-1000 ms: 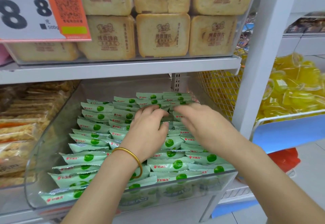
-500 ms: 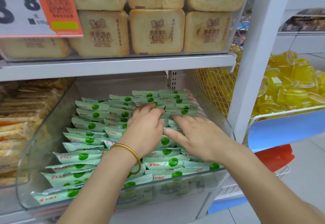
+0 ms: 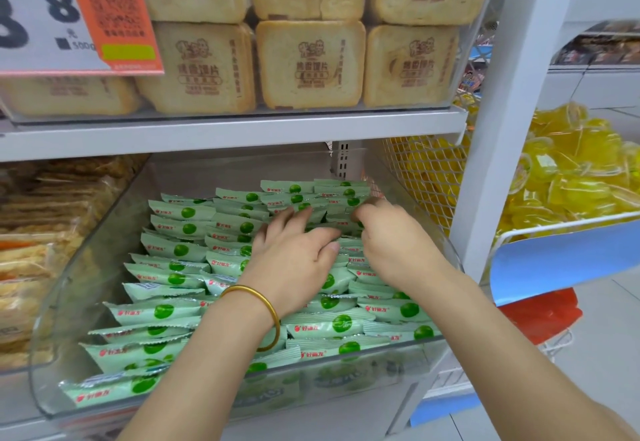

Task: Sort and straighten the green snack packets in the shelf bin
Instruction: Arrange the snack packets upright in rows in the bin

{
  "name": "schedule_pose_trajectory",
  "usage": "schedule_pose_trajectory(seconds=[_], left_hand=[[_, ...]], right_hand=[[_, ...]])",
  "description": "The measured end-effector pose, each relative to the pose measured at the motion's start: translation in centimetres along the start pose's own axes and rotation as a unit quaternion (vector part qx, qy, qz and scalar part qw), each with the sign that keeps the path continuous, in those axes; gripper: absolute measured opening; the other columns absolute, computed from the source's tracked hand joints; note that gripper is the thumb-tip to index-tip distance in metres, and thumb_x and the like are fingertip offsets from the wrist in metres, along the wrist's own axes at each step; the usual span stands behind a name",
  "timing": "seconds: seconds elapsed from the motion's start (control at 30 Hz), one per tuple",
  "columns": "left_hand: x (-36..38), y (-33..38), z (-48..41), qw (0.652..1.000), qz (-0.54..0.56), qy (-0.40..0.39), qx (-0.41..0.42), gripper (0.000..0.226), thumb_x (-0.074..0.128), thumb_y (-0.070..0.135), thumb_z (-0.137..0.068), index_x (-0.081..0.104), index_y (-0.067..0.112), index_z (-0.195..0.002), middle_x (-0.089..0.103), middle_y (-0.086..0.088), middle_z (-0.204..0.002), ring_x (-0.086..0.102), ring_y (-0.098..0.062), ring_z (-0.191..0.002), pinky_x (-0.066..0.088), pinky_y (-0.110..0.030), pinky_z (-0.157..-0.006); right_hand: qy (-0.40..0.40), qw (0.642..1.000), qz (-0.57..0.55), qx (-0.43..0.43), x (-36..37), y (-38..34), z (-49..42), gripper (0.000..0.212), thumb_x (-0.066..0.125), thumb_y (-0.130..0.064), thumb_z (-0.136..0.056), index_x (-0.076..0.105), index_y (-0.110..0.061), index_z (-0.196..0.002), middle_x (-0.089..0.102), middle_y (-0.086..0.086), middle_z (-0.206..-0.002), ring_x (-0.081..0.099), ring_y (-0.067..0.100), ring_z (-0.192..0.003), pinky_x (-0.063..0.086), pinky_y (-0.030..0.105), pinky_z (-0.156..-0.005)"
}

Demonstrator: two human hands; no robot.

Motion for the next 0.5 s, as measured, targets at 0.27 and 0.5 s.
schedule_pose_trajectory(seconds=[0.27, 0.5], left_hand=[[-0.1, 0.0, 0.1, 1.0, 0.005, -0.003, -0.003, 0.035, 0.03, 0.04, -0.1, 0.044, 0.045, -0.132, 0.013, 0.006, -0.157, 0.0, -0.016, -0.144, 0.005, -0.038, -0.115], [-0.2, 0.0, 0.1, 1.0, -0.003, -0.004, -0.003, 0.036, 0.031, 0.041, -0.099, 0.043, 0.046, -0.132, 0.016, 0.006, -0.156, 0.004, -0.017, -0.143, 0.007, -0.038, -0.114]], right_hand=[[-0.019, 0.998, -0.061, 0.026, 0.5, 0.1, -0.6, 0.026, 0.034, -0.01, -0.095, 0.057, -0.001, -0.103, 0.055, 0.015, -0.109, 0.055, 0.034, -0.098, 0.047, 0.037, -0.081], [0.057, 0.994, -0.088, 0.011, -0.5, -0.1, 0.1, 0.027, 0.038, -0.006, -0.089, 0.057, 0.0, -0.108, 0.049, 0.011, -0.121, 0.053, 0.033, -0.104, 0.046, 0.042, -0.088]])
Point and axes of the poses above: each hand's wrist, its own z-axis away from the middle knuckle, its own x-axis out of the palm, y = z × x, the point moved 4 cm from there along -z, towards the middle knuckle
